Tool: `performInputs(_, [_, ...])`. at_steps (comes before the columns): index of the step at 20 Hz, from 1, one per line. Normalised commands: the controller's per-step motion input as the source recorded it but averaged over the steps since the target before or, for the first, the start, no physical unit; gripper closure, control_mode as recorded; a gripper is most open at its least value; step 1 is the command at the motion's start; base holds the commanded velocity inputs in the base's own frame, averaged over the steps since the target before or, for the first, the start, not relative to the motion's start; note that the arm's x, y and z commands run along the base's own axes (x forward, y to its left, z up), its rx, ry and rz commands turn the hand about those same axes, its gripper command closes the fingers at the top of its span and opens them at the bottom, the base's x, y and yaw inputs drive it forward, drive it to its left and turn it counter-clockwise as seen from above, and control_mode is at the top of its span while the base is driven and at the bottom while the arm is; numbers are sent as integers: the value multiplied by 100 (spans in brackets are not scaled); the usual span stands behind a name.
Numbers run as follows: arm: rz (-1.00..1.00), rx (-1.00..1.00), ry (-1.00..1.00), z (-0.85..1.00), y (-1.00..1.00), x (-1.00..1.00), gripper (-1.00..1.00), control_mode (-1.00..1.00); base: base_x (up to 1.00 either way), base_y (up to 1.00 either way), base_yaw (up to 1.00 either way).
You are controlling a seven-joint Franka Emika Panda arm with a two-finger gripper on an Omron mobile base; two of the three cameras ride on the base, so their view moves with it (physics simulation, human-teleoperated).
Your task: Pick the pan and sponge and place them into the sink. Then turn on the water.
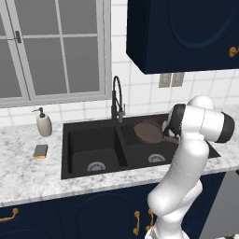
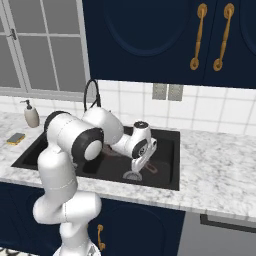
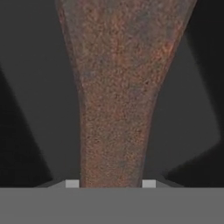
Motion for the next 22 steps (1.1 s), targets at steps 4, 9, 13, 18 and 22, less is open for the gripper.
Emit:
performInputs(4, [4,0,8,-46,0,30,100,-100,0,0,0])
performInputs(9, [0,0,8,-53,0,21,100,-100,0,0,0])
performInputs(13, [0,0,7,-56,0,19,100,-100,0,0,0])
performInputs(18, [0,-3,8,-57,10,27,100,-100,0,0,0])
performInputs(22, [0,-2,7,-46,33,46,100,-100,0,0,0])
